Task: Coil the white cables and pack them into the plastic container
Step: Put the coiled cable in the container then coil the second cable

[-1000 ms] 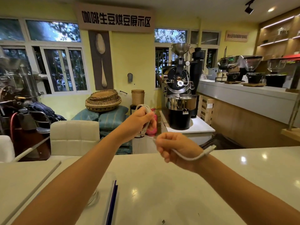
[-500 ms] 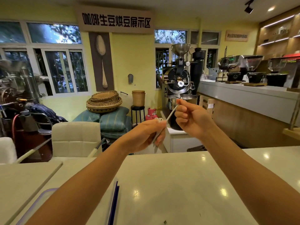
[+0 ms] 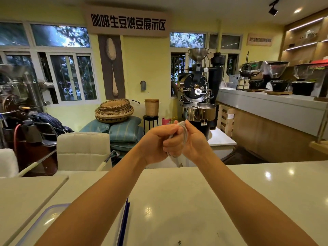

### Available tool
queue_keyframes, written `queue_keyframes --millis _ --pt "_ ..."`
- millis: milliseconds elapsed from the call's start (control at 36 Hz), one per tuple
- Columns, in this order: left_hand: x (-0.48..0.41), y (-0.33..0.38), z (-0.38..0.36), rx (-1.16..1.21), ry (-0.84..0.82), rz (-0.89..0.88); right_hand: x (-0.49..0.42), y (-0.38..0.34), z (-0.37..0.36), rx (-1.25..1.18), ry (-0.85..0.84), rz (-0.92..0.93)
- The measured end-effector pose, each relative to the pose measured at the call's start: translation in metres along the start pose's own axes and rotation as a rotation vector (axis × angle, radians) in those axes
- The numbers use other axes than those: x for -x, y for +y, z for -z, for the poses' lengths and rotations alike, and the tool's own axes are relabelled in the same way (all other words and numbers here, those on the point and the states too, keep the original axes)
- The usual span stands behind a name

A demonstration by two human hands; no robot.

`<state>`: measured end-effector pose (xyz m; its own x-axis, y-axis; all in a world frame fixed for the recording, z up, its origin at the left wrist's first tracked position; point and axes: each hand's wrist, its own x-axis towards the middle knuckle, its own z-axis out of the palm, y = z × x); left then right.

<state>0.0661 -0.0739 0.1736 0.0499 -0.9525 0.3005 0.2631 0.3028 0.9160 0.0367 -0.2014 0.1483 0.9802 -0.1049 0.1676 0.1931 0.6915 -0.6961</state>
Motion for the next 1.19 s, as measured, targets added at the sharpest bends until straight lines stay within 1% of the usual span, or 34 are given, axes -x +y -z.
queue_keyframes --millis 111,167,278,389,472,556,639,806,889,972,1028,1083,1139,1194 --pt "0.002 0.003 0.006 0.192 -0.007 -0.077 -0.002 0.012 0.003 0.01 0.017 0.029" --pt "0.003 0.004 0.011 0.258 0.03 -0.099 -0.002 0.015 0.003 0.011 0.048 0.054" --pt "0.005 0.004 0.014 0.259 0.116 -0.152 0.0 0.021 -0.002 -0.02 0.097 0.108" --pt "0.005 0.007 0.011 0.25 0.364 -0.173 0.004 0.023 -0.006 -0.088 0.162 0.132" --pt "0.006 0.011 0.011 0.192 0.492 -0.139 0.008 0.022 -0.011 -0.134 0.202 0.163" --pt "0.009 0.012 0.012 0.129 0.575 -0.087 0.012 0.021 -0.016 -0.151 0.217 0.188" --pt "0.009 0.012 0.015 0.073 0.667 -0.077 0.015 0.022 -0.018 -0.172 0.199 0.194" --pt "0.005 0.007 0.014 0.134 0.808 -0.094 0.016 0.028 -0.015 -0.202 0.16 0.191" --pt "0.003 0.004 0.013 0.084 0.888 -0.084 0.017 0.03 -0.015 -0.177 0.183 0.198" --pt "0.001 0.002 0.01 0.033 0.927 -0.071 0.018 0.031 -0.015 -0.157 0.206 0.223" --pt "0.0 0.001 0.01 0.038 0.954 -0.066 0.019 0.032 -0.014 -0.125 0.206 0.231" --pt "0.001 0.004 0.012 0.114 0.963 -0.09 0.021 0.034 -0.011 -0.009 0.196 0.247" --pt "0.003 0.007 0.016 0.237 0.958 -0.13 0.023 0.035 -0.007 0.19 0.182 0.281" --pt "0.005 0.008 0.019 0.314 0.963 -0.138 0.025 0.036 -0.002 0.487 0.181 0.369"
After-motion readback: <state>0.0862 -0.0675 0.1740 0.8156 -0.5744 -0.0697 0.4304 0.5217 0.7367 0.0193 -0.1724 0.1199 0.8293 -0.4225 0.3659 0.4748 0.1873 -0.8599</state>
